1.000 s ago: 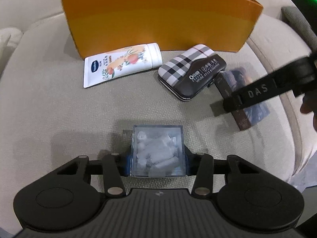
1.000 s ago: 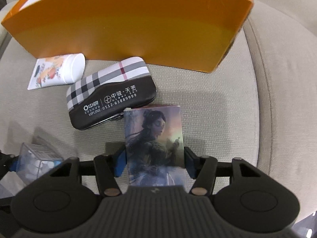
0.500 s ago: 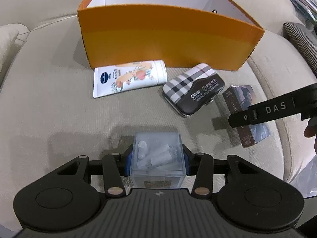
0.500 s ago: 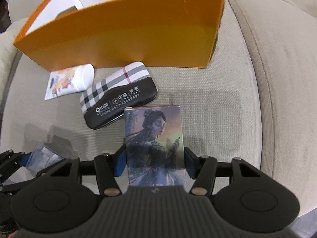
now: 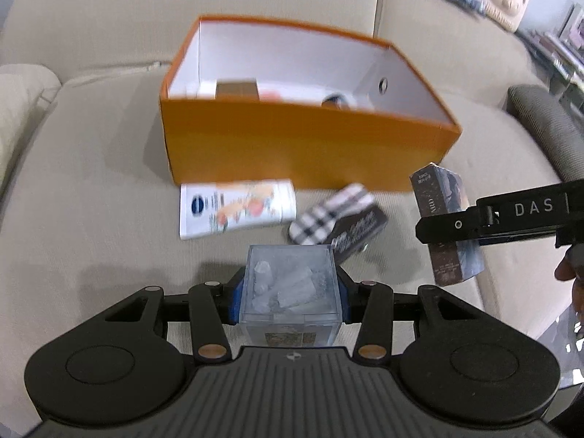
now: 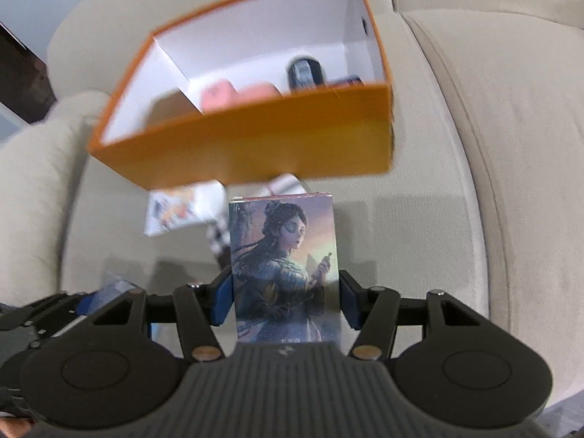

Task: Organize rigid objects
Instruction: 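Carry the clear box and printed card box into the shoebox with both tools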

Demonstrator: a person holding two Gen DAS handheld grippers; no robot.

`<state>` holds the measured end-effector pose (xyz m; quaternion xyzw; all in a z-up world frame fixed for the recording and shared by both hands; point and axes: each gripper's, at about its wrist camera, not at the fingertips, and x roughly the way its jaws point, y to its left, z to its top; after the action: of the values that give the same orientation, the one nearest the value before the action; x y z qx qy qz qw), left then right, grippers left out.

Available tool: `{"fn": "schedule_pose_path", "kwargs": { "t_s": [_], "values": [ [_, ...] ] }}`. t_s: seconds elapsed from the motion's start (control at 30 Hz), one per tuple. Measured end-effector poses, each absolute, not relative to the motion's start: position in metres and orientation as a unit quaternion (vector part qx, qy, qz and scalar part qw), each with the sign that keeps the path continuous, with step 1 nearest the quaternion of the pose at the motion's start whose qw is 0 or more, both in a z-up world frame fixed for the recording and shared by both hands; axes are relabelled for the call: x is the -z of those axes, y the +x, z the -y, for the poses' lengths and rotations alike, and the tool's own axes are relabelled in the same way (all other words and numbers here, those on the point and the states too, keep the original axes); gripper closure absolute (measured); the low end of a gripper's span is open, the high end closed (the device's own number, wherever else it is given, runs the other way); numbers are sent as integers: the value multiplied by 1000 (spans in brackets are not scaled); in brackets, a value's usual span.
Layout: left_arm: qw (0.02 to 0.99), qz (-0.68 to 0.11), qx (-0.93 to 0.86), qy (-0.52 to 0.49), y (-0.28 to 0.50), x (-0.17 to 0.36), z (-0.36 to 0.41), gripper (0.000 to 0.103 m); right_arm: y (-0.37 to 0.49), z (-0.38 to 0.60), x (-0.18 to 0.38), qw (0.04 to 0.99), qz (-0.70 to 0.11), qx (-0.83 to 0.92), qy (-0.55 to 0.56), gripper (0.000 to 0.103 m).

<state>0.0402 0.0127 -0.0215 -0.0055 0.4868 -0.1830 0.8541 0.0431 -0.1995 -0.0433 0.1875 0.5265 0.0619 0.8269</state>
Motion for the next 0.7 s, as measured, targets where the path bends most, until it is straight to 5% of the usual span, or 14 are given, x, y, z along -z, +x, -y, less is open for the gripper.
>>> {"fn": "schedule_pose_path", "kwargs": {
  "t_s": [0.4,0.7],
  "values": [
    [902,-398,164,-41,106,-71,-7,50,88,200,-43,887,-407,-54,210,43],
    [903,-407,134,-27,210,-45,19,50,165,203,-16,889,-412,-12,199,43]
  ]
}}
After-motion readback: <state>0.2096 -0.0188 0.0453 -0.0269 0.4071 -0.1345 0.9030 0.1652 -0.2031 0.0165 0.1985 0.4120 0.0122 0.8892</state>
